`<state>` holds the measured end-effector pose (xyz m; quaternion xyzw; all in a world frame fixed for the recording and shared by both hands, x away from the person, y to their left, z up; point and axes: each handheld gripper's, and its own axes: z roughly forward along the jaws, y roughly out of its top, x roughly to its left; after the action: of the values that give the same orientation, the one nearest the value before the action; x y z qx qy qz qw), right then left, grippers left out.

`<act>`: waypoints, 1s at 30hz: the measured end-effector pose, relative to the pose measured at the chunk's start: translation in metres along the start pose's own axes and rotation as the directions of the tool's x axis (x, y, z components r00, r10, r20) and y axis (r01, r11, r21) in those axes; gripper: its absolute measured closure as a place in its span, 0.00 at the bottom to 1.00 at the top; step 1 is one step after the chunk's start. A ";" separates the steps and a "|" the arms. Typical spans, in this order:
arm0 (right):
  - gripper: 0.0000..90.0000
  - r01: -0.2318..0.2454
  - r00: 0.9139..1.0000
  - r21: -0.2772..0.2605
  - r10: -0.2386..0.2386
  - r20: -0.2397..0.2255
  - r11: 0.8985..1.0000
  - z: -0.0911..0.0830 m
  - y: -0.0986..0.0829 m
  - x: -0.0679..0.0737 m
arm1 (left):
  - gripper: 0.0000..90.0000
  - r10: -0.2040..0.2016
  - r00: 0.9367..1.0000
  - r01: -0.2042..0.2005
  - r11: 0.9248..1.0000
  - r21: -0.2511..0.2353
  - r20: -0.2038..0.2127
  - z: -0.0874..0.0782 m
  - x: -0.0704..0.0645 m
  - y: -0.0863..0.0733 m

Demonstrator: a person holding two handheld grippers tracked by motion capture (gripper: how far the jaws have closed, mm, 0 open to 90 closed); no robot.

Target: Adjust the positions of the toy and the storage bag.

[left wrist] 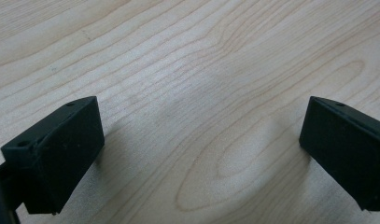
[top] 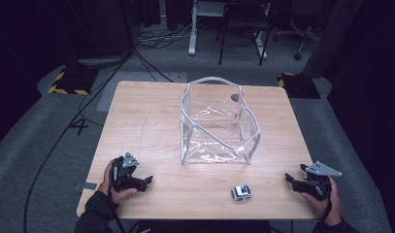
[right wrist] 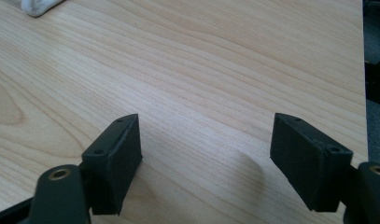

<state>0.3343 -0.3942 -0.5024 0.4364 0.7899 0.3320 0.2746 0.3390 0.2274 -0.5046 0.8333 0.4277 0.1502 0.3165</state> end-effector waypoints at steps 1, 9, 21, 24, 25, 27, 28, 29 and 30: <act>0.28 0.000 1.000 0.000 0.000 0.000 1.000 0.000 0.000 0.000 | 0.00 0.000 1.000 0.000 1.000 0.000 0.000 0.000 0.000 0.000; 0.28 -0.011 0.999 0.003 0.011 -0.031 1.000 0.000 0.000 -0.001 | 0.00 0.005 1.000 -0.006 1.000 -0.004 -0.005 0.000 0.000 0.000; 0.27 -0.011 0.980 0.021 0.015 -0.198 1.000 0.004 0.002 -0.005 | 0.00 0.003 1.000 -0.003 1.000 -0.004 -0.004 0.000 0.000 0.000; 0.27 0.022 0.974 0.013 -0.018 -0.225 1.000 0.005 0.003 -0.004 | 0.00 0.004 1.000 -0.004 1.000 -0.003 -0.003 0.000 0.001 0.001; 0.27 0.030 0.971 0.011 -0.026 -0.236 0.999 0.005 0.003 -0.003 | 0.00 0.004 1.000 -0.004 1.000 -0.002 -0.002 0.000 0.001 0.001; 0.27 0.051 0.965 0.011 -0.047 -0.256 0.999 0.005 0.004 -0.001 | 0.00 0.004 1.000 -0.004 1.000 -0.003 -0.003 0.000 0.001 0.001; 0.26 0.049 0.965 0.013 -0.044 -0.259 0.999 0.006 0.004 -0.001 | 0.00 0.006 1.000 -0.006 1.000 -0.002 -0.003 0.000 0.001 0.001; 0.25 0.051 0.965 0.013 -0.046 -0.259 0.999 0.007 0.005 0.000 | 0.00 0.004 1.000 -0.004 1.000 -0.002 -0.002 0.000 0.001 0.001; 0.24 0.053 0.964 0.014 -0.047 -0.260 0.999 0.008 0.006 0.002 | 0.00 0.004 1.000 -0.004 1.000 -0.002 -0.002 0.000 0.001 0.001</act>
<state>0.3420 -0.3873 -0.5029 0.3719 0.8332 0.3710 0.1725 0.3396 0.2277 -0.5042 0.8337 0.4261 0.1522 0.3167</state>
